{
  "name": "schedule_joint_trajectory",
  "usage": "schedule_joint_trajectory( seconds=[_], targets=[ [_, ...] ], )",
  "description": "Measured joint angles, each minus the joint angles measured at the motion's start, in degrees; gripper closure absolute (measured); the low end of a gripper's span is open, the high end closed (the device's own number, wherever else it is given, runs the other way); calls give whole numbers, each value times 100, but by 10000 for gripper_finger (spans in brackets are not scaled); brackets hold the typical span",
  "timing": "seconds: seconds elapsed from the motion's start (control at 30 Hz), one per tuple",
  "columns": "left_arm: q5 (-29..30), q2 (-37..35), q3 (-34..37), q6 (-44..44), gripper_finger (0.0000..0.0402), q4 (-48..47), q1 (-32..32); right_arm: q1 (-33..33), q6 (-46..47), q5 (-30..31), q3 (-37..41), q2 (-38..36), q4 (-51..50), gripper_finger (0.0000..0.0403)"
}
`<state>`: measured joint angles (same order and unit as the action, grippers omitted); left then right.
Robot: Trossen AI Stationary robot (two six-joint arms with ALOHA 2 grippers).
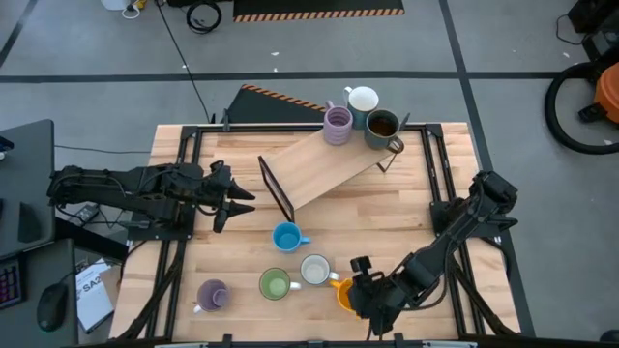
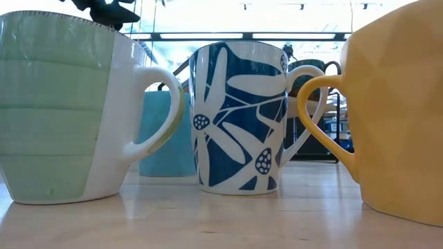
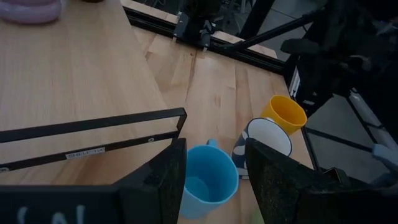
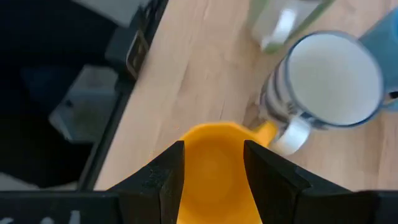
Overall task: Place coffee mugs
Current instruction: Put the yellow mug on the shelf
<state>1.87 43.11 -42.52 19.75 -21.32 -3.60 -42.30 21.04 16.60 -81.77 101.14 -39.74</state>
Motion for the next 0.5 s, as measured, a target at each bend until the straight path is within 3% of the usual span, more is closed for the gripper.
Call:
schedule_joint_trajectory(
  seconds=[0.3, 0.5],
  targets=[
    [0, 0, 0, 0, 230, -2, 0, -159, -322, -575, -377, 391, -613, 231],
    [0, 0, 0, 2, 230, 2, 0, -207, -372, -643, -366, 609, -724, 231]
  ],
)
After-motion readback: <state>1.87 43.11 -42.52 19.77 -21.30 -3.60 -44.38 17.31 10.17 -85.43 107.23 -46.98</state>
